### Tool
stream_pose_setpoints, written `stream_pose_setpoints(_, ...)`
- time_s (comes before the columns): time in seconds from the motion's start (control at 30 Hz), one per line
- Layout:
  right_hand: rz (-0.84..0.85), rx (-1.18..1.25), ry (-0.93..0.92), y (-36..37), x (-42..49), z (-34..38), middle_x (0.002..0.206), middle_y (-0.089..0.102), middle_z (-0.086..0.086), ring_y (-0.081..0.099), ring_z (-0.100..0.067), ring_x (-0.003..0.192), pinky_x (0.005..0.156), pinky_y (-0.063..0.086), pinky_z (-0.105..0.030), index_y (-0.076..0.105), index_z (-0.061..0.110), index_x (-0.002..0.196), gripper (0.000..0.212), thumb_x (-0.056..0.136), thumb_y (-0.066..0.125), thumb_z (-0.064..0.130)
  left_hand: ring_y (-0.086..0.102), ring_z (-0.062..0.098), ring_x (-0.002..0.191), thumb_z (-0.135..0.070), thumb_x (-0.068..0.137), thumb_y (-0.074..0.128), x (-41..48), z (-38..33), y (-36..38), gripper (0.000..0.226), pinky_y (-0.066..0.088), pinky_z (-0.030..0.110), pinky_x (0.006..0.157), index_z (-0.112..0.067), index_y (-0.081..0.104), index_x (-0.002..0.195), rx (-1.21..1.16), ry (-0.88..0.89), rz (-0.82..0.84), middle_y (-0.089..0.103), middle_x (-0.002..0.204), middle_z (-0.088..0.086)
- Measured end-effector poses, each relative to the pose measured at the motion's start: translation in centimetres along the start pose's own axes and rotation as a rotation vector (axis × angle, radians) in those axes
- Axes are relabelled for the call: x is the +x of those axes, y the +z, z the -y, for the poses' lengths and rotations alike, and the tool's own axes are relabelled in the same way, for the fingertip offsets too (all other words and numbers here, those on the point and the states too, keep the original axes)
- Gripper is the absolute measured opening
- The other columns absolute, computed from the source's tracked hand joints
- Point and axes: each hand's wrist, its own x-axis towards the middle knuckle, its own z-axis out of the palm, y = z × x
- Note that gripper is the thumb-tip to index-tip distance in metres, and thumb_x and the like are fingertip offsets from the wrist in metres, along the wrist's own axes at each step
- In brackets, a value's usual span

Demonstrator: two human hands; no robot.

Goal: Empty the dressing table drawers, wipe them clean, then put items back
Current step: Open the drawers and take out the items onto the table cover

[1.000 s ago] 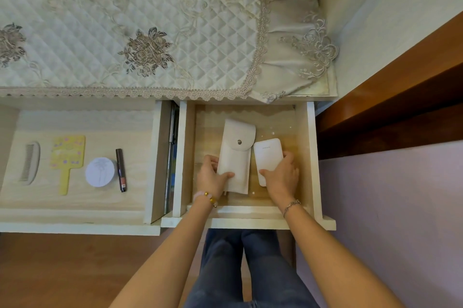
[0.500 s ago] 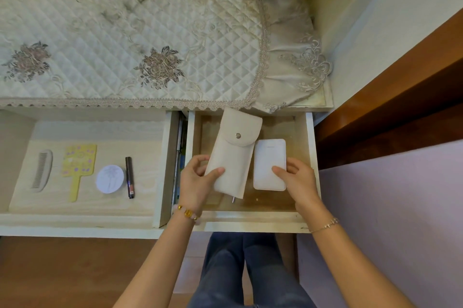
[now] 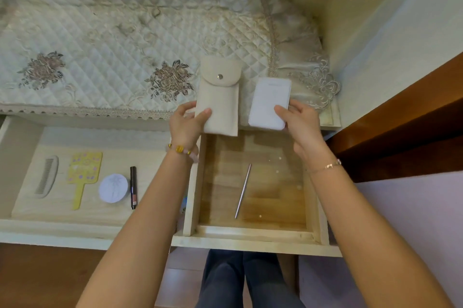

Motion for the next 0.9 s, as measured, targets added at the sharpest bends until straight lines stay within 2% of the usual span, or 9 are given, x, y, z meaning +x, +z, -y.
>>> stream_pose_setpoints(0.1, 0.002, -0.012, -0.024, 1.2, 3.4, 1.4, 0.116, 0.063, -0.01, 0.063, -0.019, 0.1, 0.08, 0.055, -0.027, 0.05, 0.002, 0.129, 0.044, 0.086, 0.056, -0.005, 0.063, 0.018, 0.073, 0.001, 0.084, 0.064, 2.9, -1.2, 1.1, 0.022, 0.055, 0.032, 0.069, -0.012, 0.052, 0.098, 0.002, -0.027, -0.024, 0.065, 0.089, 0.011)
stream_pose_setpoints(0.23, 0.002, -0.041, -0.045, 2.5, 6.8, 2.1, 0.112, 0.061, -0.006, 0.061, -0.017, 0.1, 0.068, 0.054, -0.014, 0.048, 0.002, 0.131, 0.046, 0.086, 0.051, -0.009, 0.061, 0.028, 0.091, -0.001, 0.084, 0.065, 6.0, -2.0, 2.5, 0.029, 0.053, 0.047, 0.084, -0.007, 0.054, 0.11, 0.113, -0.047, -0.018, 0.063, 0.108, 0.021)
stream_pose_setpoints(0.33, 0.0, -0.085, -0.069, 3.0, 9.0, 1.6, 0.112, 0.063, -0.007, 0.063, -0.018, 0.1, 0.067, 0.053, -0.014, 0.05, 0.001, 0.13, 0.047, 0.084, 0.049, -0.011, 0.06, 0.027, 0.093, -0.001, 0.085, 0.063, 7.3, -2.2, 3.5, 0.034, 0.054, 0.036, 0.074, 0.0, 0.055, 0.118, 0.178, -0.018, -0.003, 0.06, 0.104, 0.018)
stream_pose_setpoints(0.43, -0.016, -0.133, -0.083, 3.0, 9.9, 1.1, 0.112, 0.065, -0.008, 0.064, -0.016, 0.098, 0.07, 0.053, -0.014, 0.052, 0.003, 0.129, 0.046, 0.084, 0.05, -0.009, 0.06, 0.028, 0.099, -0.004, 0.083, 0.065, 8.4, -2.3, 4.0, 0.032, 0.054, 0.039, 0.08, -0.002, 0.058, 0.115, 0.291, 0.009, -0.011, 0.06, 0.11, 0.019)
stream_pose_setpoints(0.6, -0.056, -0.256, -0.154, 2.6, 10.3, 0.6, 0.1, 0.064, 0.006, 0.062, -0.006, 0.091, 0.065, 0.048, -0.009, 0.059, 0.007, 0.123, 0.039, 0.086, 0.053, -0.004, 0.06, 0.019, 0.082, -0.003, 0.082, 0.066, 9.2, -2.0, 3.9, 0.031, 0.051, 0.027, 0.069, -0.003, 0.058, 0.111, 0.295, 0.072, -0.007, 0.063, 0.094, 0.009)
stream_pose_setpoints(0.73, -0.062, -0.411, -0.215, 2.3, 10.0, 0.5, 0.101, 0.064, 0.007, 0.06, -0.007, 0.092, 0.065, 0.047, -0.007, 0.062, 0.01, 0.12, 0.035, 0.087, 0.052, 0.001, 0.056, 0.011, 0.076, -0.013, 0.082, 0.066, 9.3, -1.8, 3.7, 0.032, 0.045, 0.019, 0.064, -0.007, 0.061, 0.113, 0.517, 0.195, -0.021, 0.06, 0.087, -0.002)
stream_pose_setpoints(0.77, -0.058, -0.452, -0.224, 2.3, 9.8, 0.5, 0.104, 0.065, 0.004, 0.061, -0.009, 0.092, 0.067, 0.049, -0.009, 0.062, 0.01, 0.119, 0.034, 0.087, 0.052, 0.003, 0.055, 0.012, 0.079, -0.016, 0.083, 0.065, 9.2, -1.7, 3.6, 0.033, 0.043, 0.021, 0.066, -0.007, 0.061, 0.115, 0.58, 0.224, -0.018, 0.059, 0.091, -0.001)
stream_pose_setpoints(0.83, -0.059, -0.553, -0.253, 2.2, 9.5, 0.4, 0.115, 0.065, -0.005, 0.061, -0.018, 0.101, 0.083, 0.054, -0.031, 0.059, 0.01, 0.12, 0.034, 0.087, 0.053, 0.012, 0.056, 0.014, 0.085, -0.02, 0.086, 0.062, 9.0, -1.7, 3.3, 0.036, 0.043, 0.024, 0.072, -0.007, 0.059, 0.12, 0.699, 0.287, 0.009, 0.06, 0.097, 0.002)
stream_pose_setpoints(0.9, -0.087, -0.692, -0.306, 2.0, 8.6, 0.8, 0.126, 0.056, -0.008, 0.053, -0.022, 0.114, 0.097, 0.045, -0.036, 0.051, 0.012, 0.129, 0.041, 0.089, 0.053, 0.018, 0.058, 0.021, 0.096, -0.023, 0.088, 0.058, 8.9, -1.7, 2.8, 0.04, 0.047, 0.031, 0.079, -0.008, 0.056, 0.125, 0.836, 0.366, 0.032, 0.062, 0.108, 0.007)
